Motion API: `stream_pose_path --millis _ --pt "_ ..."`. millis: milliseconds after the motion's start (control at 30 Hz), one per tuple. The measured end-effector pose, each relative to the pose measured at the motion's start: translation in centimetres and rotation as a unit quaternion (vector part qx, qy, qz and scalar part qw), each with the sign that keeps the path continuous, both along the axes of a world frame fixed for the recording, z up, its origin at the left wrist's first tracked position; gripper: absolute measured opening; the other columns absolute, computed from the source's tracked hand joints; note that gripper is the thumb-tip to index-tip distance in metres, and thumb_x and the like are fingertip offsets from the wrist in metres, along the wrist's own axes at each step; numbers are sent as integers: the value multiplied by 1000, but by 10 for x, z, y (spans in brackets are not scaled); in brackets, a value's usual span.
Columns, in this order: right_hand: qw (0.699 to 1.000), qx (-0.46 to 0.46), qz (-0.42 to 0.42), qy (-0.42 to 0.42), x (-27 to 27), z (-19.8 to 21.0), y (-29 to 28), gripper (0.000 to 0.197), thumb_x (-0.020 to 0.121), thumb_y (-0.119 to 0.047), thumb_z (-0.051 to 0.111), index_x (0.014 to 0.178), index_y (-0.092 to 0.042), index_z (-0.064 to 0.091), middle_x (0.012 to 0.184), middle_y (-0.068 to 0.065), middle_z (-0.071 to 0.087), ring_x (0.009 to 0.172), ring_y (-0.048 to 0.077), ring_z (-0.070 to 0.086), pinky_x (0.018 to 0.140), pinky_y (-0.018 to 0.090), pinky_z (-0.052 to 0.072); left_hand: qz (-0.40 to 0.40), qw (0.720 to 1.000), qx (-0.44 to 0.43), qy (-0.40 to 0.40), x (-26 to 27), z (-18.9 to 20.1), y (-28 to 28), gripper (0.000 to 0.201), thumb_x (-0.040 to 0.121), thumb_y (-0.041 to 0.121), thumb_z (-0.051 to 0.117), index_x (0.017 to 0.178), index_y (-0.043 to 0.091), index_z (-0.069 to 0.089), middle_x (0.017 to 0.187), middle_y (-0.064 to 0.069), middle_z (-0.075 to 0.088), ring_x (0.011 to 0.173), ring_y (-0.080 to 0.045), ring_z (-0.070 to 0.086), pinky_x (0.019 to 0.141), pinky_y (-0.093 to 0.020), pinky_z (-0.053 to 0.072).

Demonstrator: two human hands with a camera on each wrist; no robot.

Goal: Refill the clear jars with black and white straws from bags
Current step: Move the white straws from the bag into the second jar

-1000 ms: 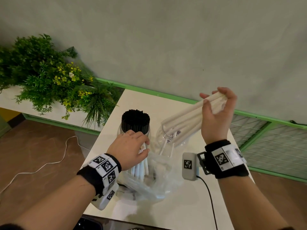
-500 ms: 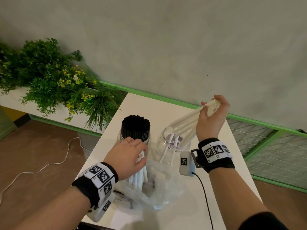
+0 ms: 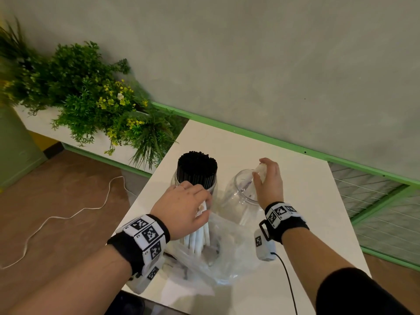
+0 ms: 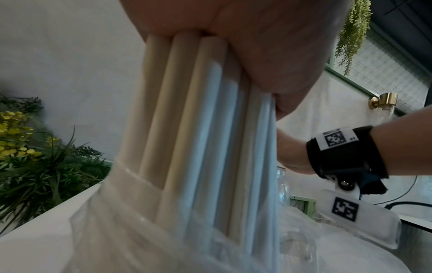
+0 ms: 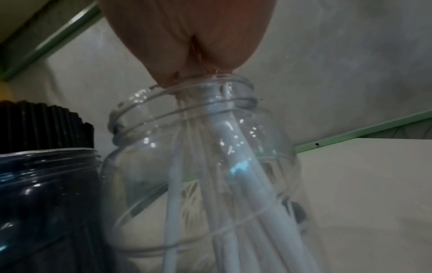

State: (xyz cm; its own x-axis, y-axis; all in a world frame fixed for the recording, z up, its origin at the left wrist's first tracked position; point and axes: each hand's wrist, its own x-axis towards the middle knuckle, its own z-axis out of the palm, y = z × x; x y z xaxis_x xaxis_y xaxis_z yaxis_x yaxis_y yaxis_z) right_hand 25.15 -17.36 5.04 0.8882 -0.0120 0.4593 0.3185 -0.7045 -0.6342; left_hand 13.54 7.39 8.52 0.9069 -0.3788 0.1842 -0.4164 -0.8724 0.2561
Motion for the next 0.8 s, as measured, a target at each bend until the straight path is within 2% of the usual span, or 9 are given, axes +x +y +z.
stream_pose_path --millis 67,167,200,300,367,500,633,733,800 --pt "999 -26 -6 20 3 -5 -6 36 91 -7 57 127 -8 50 126 9 52 113 25 50 99 28 37 2 1000 4 4 1 0 0 25 85 47 40 100 34 55 99 17 57 92 -13 51 74 -28 37" --pt "999 9 -17 45 6 -6 -12 37 94 -9 55 130 -9 48 130 8 49 112 14 46 92 11 29 3 1000 11 7 2 2 0 27 85 48 37 101 35 54 101 17 56 94 -12 50 75 -27 33" --pt "999 19 -21 42 8 -5 -14 37 94 -8 54 131 -8 47 131 9 48 113 13 45 92 9 27 3 1000 12 7 2 2 0 28 85 48 36 101 34 54 101 17 56 95 -12 50 75 -26 32" --pt "999 8 -15 32 16 -2 -20 37 95 -3 50 132 -8 48 131 10 46 108 18 52 95 19 35 6 1000 9 9 3 1 1 31 84 49 35 102 34 55 101 17 57 95 -13 50 76 -28 35" --pt "998 -35 0 46 25 -2 -23 37 95 -2 49 131 -9 51 130 11 47 105 20 53 95 25 38 8 1000 9 17 4 0 1 32 84 49 34 103 34 55 102 17 56 96 -13 50 78 -30 40" --pt "986 -143 33 79 41 -5 -25 32 98 -8 47 128 -6 56 124 17 54 115 36 45 100 36 33 9 999 10 31 6 1 2 36 83 51 29 105 35 54 104 18 55 98 -12 48 80 -30 39" --pt "984 -168 35 40 47 -3 -21 25 98 -8 48 118 -1 62 107 20 59 102 40 47 91 37 35 9 999 2 31 7 1 3 33 84 49 33 104 34 54 105 18 55 98 -13 48 81 -31 39" --pt "989 -145 34 -13 50 6 -17 21 98 -7 49 110 -1 65 100 18 59 96 37 48 84 32 35 8 1000 5 27 7 0 3 30 85 48 36 104 34 54 105 18 55 98 -13 49 81 -31 39" --pt "987 -156 32 -30 52 10 -16 24 99 -13 46 108 -2 65 97 16 58 93 37 49 82 32 36 7 1000 9 29 7 1 3 28 86 48 37 105 35 53 105 19 55 99 -12 48 80 -29 37"
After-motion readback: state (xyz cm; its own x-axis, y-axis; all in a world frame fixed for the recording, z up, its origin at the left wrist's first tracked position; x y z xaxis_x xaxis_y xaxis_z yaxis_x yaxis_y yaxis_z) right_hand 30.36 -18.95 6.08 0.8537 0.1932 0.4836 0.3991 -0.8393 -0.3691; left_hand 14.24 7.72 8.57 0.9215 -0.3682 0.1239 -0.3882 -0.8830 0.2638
